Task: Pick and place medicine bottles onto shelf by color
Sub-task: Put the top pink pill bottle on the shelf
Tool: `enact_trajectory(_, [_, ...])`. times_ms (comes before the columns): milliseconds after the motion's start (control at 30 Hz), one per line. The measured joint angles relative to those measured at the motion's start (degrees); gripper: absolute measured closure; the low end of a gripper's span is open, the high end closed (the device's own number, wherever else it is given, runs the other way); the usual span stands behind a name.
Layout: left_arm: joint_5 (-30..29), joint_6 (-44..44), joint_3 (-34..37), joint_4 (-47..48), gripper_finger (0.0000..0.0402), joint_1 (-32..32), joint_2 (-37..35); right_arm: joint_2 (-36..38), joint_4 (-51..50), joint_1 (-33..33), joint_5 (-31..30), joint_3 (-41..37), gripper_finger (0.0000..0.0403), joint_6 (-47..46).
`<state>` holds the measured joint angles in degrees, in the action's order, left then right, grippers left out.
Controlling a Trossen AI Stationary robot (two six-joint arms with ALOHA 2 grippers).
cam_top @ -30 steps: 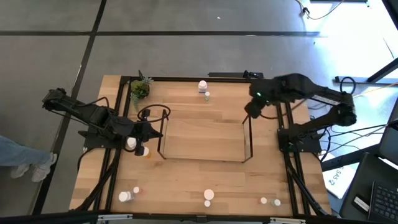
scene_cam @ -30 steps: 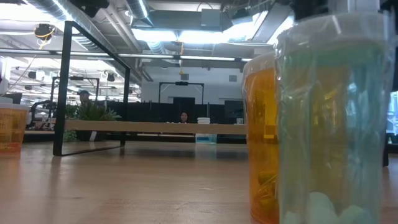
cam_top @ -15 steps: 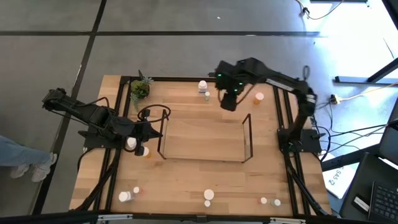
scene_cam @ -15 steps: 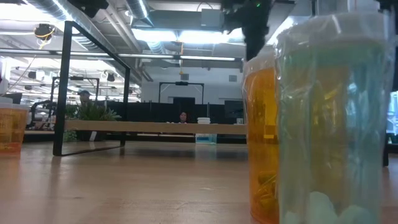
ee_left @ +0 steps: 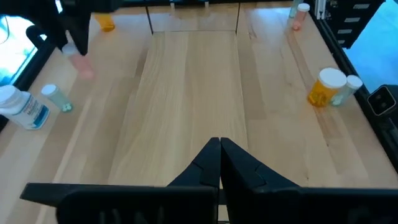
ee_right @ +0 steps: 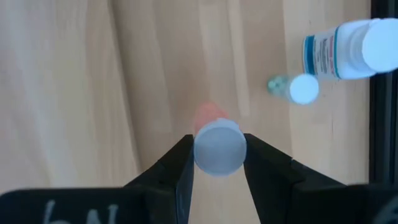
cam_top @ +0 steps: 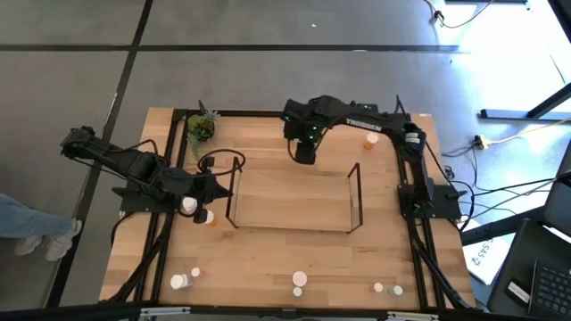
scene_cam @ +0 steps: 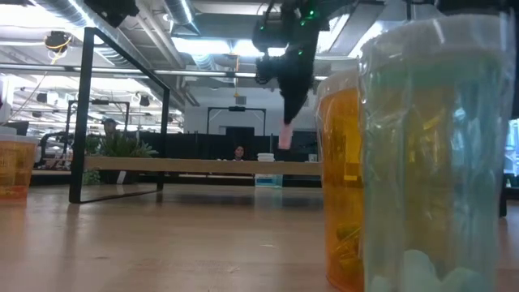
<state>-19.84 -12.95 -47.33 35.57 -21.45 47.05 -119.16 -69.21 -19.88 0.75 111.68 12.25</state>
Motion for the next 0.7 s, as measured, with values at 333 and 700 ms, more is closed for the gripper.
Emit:
enact_trajectory(333, [0.0, -0.02, 0.0, 0.02, 0.0401, 0.0, 0.0, -4.88, 2.66, 0.31, -0.17, -0.02, 0.0276, -0.91])
enact_trajectory(700, [0.02, -0.44, -0.02, 2.8, 0.0401, 0.0, 0.0, -9.17, 3.4, 0.32, -6.2, -0.04, 0.0276, -2.94])
